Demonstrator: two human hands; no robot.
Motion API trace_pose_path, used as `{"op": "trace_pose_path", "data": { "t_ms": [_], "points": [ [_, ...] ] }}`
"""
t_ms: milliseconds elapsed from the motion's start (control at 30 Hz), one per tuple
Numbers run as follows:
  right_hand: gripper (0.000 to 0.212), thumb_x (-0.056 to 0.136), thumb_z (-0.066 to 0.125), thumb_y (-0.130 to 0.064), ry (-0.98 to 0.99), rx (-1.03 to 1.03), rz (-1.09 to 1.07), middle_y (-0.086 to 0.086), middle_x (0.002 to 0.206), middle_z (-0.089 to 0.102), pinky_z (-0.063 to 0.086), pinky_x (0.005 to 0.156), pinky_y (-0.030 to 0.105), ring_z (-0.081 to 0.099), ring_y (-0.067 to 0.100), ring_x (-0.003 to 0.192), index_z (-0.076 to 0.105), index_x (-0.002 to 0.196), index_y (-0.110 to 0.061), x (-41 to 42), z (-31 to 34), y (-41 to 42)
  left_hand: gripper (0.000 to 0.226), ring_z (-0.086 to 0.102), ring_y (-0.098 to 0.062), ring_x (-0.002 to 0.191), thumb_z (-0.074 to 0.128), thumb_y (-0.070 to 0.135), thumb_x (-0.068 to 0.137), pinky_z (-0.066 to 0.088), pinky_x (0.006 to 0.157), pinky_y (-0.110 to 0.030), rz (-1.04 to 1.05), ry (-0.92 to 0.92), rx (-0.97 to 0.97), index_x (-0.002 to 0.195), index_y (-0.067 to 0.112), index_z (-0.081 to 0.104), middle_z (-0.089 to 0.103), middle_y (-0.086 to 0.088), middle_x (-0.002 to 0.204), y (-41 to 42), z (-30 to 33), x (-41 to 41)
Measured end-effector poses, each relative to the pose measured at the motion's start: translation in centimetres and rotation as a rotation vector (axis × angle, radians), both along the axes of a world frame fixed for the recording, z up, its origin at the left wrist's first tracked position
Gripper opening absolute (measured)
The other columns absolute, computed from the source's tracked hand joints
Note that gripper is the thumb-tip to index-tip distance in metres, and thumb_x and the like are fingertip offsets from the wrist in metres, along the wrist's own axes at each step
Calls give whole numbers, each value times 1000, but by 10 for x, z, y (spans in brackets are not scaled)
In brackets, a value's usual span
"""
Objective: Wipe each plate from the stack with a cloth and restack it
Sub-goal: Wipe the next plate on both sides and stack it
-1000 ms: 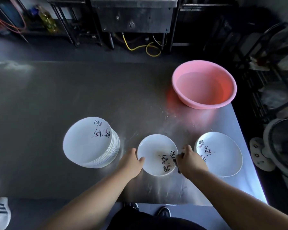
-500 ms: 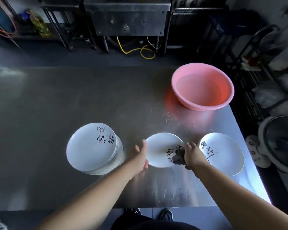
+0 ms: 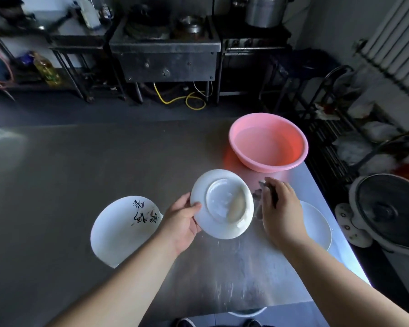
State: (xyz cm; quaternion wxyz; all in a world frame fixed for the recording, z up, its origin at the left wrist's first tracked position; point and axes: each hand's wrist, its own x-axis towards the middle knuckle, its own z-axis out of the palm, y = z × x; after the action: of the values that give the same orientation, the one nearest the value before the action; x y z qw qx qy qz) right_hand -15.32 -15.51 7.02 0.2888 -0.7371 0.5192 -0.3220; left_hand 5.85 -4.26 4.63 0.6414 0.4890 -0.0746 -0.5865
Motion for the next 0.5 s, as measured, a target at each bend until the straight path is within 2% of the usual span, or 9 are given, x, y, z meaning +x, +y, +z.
{"op": "trace_pose_path", "data": {
  "t_ms": [33,100,167,200,267,300,367,500],
  "points": [
    [28,108,46,-23,-73,-27,68,2,112,67,47,91,13,64,-6,100,61,131,-20,6,8,2,38,71,-26,109,46,-4,103,58,87,-42,-16,-6,-15,135,10,61,70,-15,130,0,3,-2],
    [39,111,43,-24,-111,-130,270,6,135,62,43,111,24,60,3,126,54,146,-10,17,15,4,39,71,-27,108,46,-4,103,58,87,-42,-25,15,-55,136,10,59,70,-15,129,-2,12,-9],
    [55,111,40,-33,48,-234,483,8,165,39,28,126,33,33,19,155,42,157,-3,29,14,3,39,71,-28,109,46,-4,102,57,89,-42,-19,20,-95,136,11,59,70,-15,131,-4,20,-17],
    [63,112,37,-41,151,-271,559,8,172,26,21,129,37,18,21,161,34,161,-2,32,13,0,39,71,-28,110,47,-4,102,58,90,-39,-20,14,-114,136,11,59,70,-16,131,-5,26,-22],
    [77,110,29,-55,291,-325,645,8,176,7,14,131,47,-1,27,163,19,165,-2,35,15,1,39,71,-27,110,47,-2,104,59,86,-36,-4,0,-127,138,13,58,71,-16,131,-7,37,-29],
    [81,109,26,-59,319,-355,680,9,176,2,13,131,51,-5,31,163,14,166,-2,32,17,4,39,71,-27,110,47,-1,104,59,83,-35,10,-12,-132,139,14,58,71,-16,131,-8,42,-31],
    [85,108,28,-61,327,-419,753,12,176,0,14,130,54,-6,34,162,10,166,-1,22,21,13,37,70,-30,114,48,2,105,58,84,-38,48,-18,-142,139,13,58,70,-17,132,-12,50,-34],
    [90,105,33,-66,356,-526,861,11,176,6,21,128,57,1,37,162,14,166,-2,-3,22,20,34,70,-33,120,44,0,107,59,91,-41,105,7,-168,139,8,55,70,-20,130,-17,61,-40]
  ]
}}
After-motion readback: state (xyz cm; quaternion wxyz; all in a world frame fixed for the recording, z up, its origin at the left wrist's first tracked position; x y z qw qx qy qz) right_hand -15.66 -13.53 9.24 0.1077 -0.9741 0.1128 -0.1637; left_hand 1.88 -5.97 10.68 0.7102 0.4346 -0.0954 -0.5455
